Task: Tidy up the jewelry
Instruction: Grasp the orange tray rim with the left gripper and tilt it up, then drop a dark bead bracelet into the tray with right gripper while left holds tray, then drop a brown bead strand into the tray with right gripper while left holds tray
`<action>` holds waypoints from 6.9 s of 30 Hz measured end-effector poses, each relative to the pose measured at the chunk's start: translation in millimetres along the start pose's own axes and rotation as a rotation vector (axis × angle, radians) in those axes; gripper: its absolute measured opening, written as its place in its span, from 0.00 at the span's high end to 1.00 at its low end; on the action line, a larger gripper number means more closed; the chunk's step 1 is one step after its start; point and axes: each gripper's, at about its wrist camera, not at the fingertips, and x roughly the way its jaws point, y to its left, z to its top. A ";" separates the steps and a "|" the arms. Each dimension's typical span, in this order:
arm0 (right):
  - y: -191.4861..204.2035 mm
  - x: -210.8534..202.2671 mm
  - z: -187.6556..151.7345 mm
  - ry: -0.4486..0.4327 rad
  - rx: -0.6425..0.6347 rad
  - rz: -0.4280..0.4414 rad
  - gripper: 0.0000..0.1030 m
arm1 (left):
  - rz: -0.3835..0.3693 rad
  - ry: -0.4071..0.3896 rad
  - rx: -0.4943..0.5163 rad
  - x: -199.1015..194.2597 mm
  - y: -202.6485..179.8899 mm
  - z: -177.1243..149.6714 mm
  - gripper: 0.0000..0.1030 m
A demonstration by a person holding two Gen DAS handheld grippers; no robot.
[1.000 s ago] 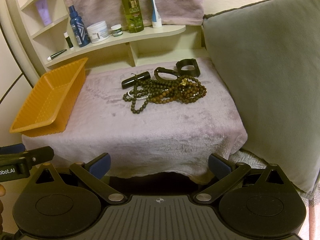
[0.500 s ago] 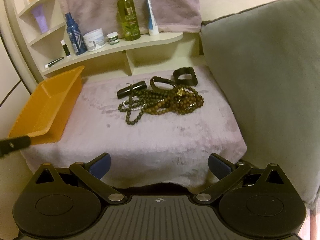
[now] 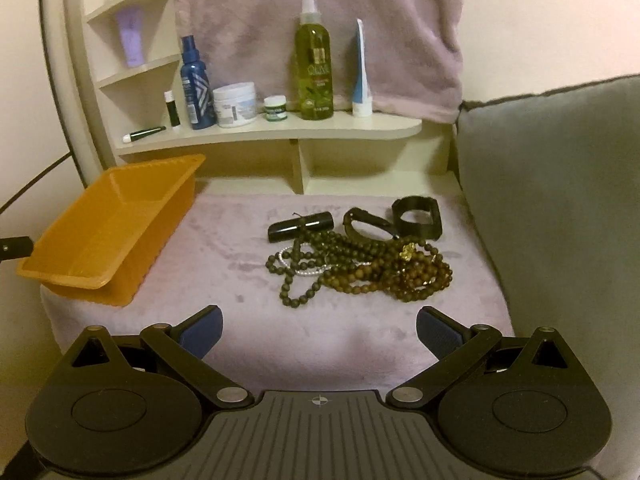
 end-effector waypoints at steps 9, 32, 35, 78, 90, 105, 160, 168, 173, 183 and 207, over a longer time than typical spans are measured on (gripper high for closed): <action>9.0 17.4 2.7 0.055 -0.035 -0.027 0.00 | 0.030 -0.017 -0.100 36.5 52.7 -3.0 0.22; 33.0 49.9 15.9 0.097 -0.100 -0.046 0.00 | -0.103 0.061 -0.275 79.1 78.4 -19.0 0.82; 31.5 49.9 16.1 0.095 -0.097 -0.045 0.00 | -0.081 0.064 -0.258 75.2 73.2 -17.2 0.87; -51.6 95.8 10.0 0.013 -0.067 -0.125 0.91 | 0.090 -0.043 0.228 30.3 -57.3 23.7 0.96; -51.0 52.8 31.7 -0.112 -0.068 -0.137 0.94 | 0.088 -0.042 0.226 29.7 -56.7 23.7 0.96; 71.0 66.4 52.2 -0.087 -0.129 0.415 0.94 | 0.077 -0.043 0.222 29.8 -53.7 20.3 0.96; -65.8 69.6 20.1 -0.052 0.052 -0.154 0.98 | 0.078 -0.033 0.209 32.3 -52.9 21.4 0.96; -68.7 89.8 15.6 -0.023 0.070 -0.168 0.67 | 0.081 -0.033 0.210 32.6 -53.4 21.1 0.96; -67.2 94.9 17.6 -0.035 0.057 -0.176 0.66 | 0.084 -0.033 0.210 32.4 -53.1 20.2 0.96; -65.9 100.3 18.4 -0.034 0.005 -0.210 0.84 | 0.086 -0.032 0.210 33.3 -53.1 20.1 0.96; -58.6 45.9 31.8 -0.168 -0.001 -0.249 0.90 | 0.086 -0.031 0.212 33.1 -53.1 20.5 0.96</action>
